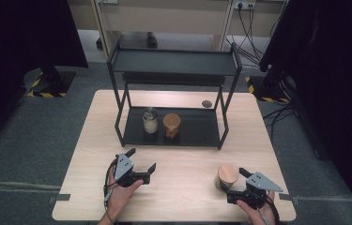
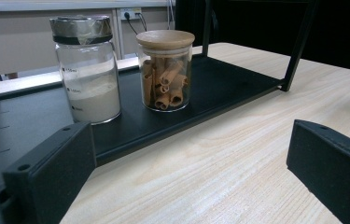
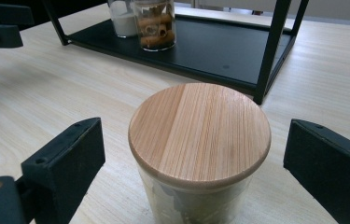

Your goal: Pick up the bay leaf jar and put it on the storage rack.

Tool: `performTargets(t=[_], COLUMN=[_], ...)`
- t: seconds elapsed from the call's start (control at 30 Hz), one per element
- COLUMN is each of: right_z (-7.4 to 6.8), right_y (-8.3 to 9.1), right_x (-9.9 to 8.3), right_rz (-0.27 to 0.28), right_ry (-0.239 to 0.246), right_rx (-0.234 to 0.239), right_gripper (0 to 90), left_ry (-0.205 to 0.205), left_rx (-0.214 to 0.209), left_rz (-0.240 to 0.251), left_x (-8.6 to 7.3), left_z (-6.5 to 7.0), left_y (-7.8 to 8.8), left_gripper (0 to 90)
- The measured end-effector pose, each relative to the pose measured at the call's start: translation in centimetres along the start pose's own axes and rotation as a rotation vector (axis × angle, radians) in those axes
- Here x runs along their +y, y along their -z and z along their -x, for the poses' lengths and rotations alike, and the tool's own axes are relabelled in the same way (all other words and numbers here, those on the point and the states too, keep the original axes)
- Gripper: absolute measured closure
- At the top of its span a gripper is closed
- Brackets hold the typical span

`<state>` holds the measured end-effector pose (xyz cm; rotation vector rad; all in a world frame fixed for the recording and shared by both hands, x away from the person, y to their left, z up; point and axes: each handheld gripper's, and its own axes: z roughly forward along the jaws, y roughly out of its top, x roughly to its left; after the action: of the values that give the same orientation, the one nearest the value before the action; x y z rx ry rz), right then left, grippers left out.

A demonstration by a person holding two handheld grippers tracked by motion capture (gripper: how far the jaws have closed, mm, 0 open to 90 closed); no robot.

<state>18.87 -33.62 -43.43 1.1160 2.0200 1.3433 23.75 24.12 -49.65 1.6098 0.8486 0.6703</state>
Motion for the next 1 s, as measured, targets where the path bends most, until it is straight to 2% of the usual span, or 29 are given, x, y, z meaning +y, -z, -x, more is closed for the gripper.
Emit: performTargets(t=[0.33, 1.0], right_z=[0.2, -0.1], right_y=[-0.9, -2.1], right_x=[0.0, 0.0], right_rz=[-0.027, -0.060], right_ry=[0.003, 0.024], right_rx=[0.000, -0.012], right_gripper=[7.1, 16.5], left_ry=[-0.001, 0.001], left_rx=[0.000, -0.002], left_rz=[0.001, 0.000], left_x=[0.0, 0.0], left_z=[0.0, 0.0], left_y=[0.0, 0.0], left_gripper=[0.8, 0.8])
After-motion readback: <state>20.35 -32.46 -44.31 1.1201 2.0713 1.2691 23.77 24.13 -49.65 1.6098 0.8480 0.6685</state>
